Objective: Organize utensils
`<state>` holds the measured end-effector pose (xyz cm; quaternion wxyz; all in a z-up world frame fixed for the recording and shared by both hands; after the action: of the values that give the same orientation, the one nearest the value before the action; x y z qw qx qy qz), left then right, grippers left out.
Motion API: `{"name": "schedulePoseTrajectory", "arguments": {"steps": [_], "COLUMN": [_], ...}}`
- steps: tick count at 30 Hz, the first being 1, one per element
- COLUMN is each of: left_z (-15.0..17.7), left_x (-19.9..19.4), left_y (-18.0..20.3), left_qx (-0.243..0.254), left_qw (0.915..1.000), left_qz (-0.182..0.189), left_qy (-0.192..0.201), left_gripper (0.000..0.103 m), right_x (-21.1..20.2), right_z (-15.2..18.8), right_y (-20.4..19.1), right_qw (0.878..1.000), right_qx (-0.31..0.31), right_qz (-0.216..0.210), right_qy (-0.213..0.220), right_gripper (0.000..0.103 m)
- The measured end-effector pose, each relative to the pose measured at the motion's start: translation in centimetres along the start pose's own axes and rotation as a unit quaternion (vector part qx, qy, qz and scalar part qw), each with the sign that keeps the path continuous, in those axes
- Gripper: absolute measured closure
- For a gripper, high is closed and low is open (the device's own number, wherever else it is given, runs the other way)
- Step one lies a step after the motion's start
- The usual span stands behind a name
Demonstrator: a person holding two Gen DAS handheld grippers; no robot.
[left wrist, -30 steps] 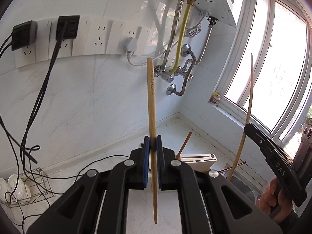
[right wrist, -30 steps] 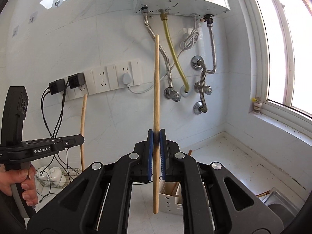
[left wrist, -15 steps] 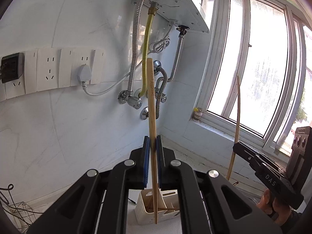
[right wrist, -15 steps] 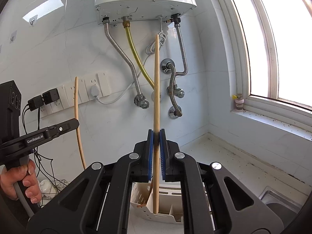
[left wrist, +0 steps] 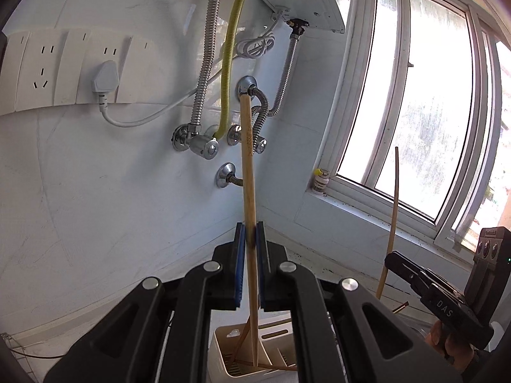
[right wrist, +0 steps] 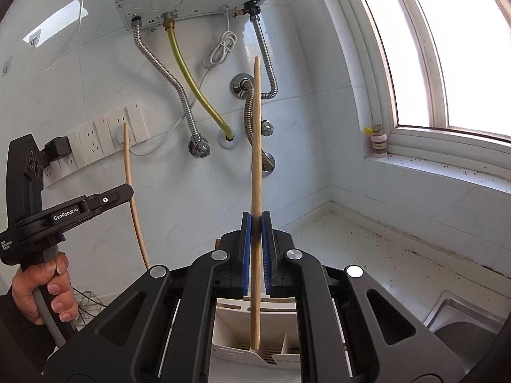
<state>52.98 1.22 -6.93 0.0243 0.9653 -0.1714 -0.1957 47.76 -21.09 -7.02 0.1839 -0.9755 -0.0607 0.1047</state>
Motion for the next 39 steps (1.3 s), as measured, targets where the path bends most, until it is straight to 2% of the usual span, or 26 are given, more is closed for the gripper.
{"name": "schedulePoseTrajectory", "arguments": {"steps": [8, 15, 25, 32, 33, 34, 36, 37, 38, 39], "left_z": [2.7, 3.5, 5.8, 6.1, 6.2, 6.3, 6.2, 5.9, 5.7, 5.5], "left_x": [1.9, 2.5, 3.8, 3.9, 3.9, 3.7, 2.8, 1.9, 1.2, 0.8], "left_y": [-0.6, -0.3, -0.5, -0.4, -0.3, -0.1, -0.1, 0.0, 0.3, 0.7], "left_qx": [0.001, 0.022, 0.02, 0.025, 0.031, 0.038, 0.048, 0.053, 0.063, 0.075], "left_qw": [1.0, 0.9996, 0.9998, 0.9997, 0.9995, 0.9992, 0.9976, 0.9956, 0.9944, 0.9935], "left_qz": [0.002, 0.0, 0.008, 0.0, -0.002, -0.008, -0.046, -0.064, -0.063, -0.06], "left_qy": [0.006, 0.016, -0.002, 0.004, 0.003, 0.002, 0.019, 0.043, 0.057, 0.061], "left_gripper": [0.097, 0.097, 0.097, 0.095, 0.085, 0.05, 0.005, 0.005, 0.005, 0.005], "right_x": [2.4, 2.9, 3.2, 3.4, 3.5, 3.7, 3.5, 3.2, 2.6, 2.1], "right_z": [2.8, 5.0, 6.1, 6.4, 6.5, 6.6, 6.8, 6.8, 6.6, 6.3], "right_y": [2.1, 3.7, 4.2, 4.3, 4.3, 4.2, 4.1, 3.9, 3.8, 3.6], "right_qw": [0.999, 0.997, 0.996, 0.995, 0.996, 0.997, 0.996, 0.996, 0.995, 0.994], "right_qx": [-0.014, -0.024, -0.021, -0.027, -0.028, -0.029, -0.035, -0.037, -0.037, -0.038], "right_qz": [0.032, 0.063, 0.073, 0.073, 0.07, 0.063, 0.064, 0.065, 0.067, 0.068], "right_qy": [0.017, 0.039, 0.054, 0.057, 0.053, 0.045, 0.045, 0.052, 0.064, 0.078], "right_gripper": [0.097, 0.097, 0.097, 0.097, 0.097, 0.097, 0.094, 0.076, 0.053, 0.048]}}
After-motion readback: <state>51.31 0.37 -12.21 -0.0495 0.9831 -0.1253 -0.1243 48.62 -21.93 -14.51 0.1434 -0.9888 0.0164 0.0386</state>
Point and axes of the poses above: each gripper's, at about its wrist camera, not at the fingertips, and x roughly the way its jaws point, y to its right, z to its underside, the point moved 7 cm from there along x, roughly the way its jaws point, and after that the axes turned 6 degrees about x, right-handed, at the moved point
